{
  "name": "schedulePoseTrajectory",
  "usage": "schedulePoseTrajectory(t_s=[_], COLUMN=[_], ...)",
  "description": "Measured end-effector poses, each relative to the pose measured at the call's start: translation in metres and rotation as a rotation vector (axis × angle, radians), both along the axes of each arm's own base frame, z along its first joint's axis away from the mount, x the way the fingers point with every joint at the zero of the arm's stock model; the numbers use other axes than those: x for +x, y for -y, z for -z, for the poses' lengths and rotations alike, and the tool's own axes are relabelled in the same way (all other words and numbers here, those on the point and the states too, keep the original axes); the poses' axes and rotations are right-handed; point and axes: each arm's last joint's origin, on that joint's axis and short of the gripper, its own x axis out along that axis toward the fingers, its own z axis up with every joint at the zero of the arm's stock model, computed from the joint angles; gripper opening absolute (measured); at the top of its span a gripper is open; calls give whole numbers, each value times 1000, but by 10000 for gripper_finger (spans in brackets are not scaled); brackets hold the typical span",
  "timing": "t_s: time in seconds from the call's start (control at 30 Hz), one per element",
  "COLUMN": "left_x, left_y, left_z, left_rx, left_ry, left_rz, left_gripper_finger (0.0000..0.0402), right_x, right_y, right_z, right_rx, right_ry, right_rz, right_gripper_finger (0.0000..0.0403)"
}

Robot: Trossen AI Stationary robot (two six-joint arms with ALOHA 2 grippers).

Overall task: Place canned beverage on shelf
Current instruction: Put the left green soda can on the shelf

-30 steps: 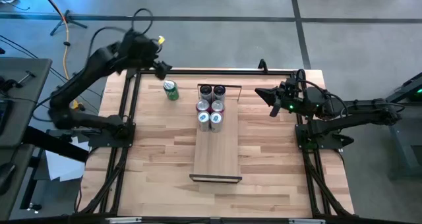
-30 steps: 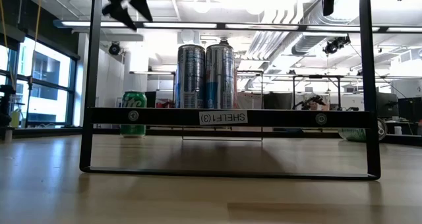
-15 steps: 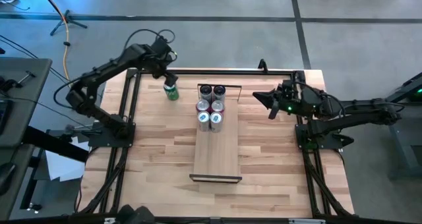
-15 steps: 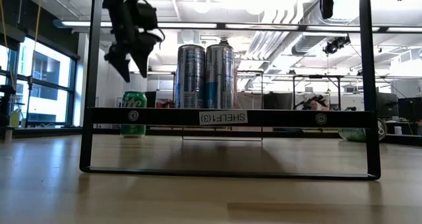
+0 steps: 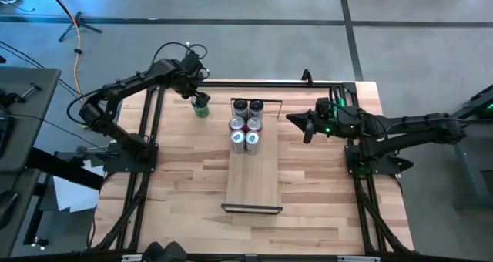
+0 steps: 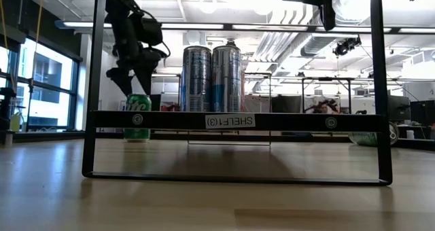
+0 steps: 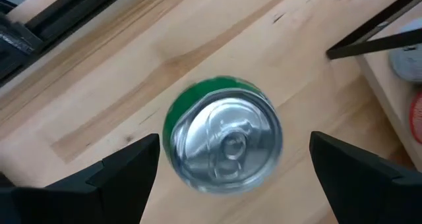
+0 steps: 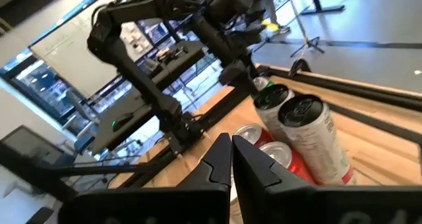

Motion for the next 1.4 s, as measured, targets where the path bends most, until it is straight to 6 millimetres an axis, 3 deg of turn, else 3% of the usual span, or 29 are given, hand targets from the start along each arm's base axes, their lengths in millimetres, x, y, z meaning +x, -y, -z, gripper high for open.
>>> schedulePoseTrajectory(t_s=[0.53, 0.7, 0.9, 1.13, 1.27, 1.4], left_x=[14, 15, 14, 13, 5, -5], left_y=[-4, -6, -6, -5, -2, 1], left_z=[26, 30, 29, 27, 11, -31], left_rx=[-1, -10, -2, -1, 24, 119], left_ry=[-8, -19, -25, -31, -17, 72], left_rz=[14, 14, 0, -8, -24, -37], left_gripper_finger=[347, 311, 235, 230, 230, 230], right_x=[3, 3, 3, 3, 3, 3], right_y=[-1, -1, -1, -1, -1, -1], right_z=[2, 2, 2, 2, 2, 2], right_rx=[31, 26, 26, 24, 24, 24], right_ry=[-2, -4, -4, -5, -5, -5], right_rz=[-42, -42, -42, -43, -43, -43], right_gripper_finger=[0, 0, 0, 0, 0, 0])
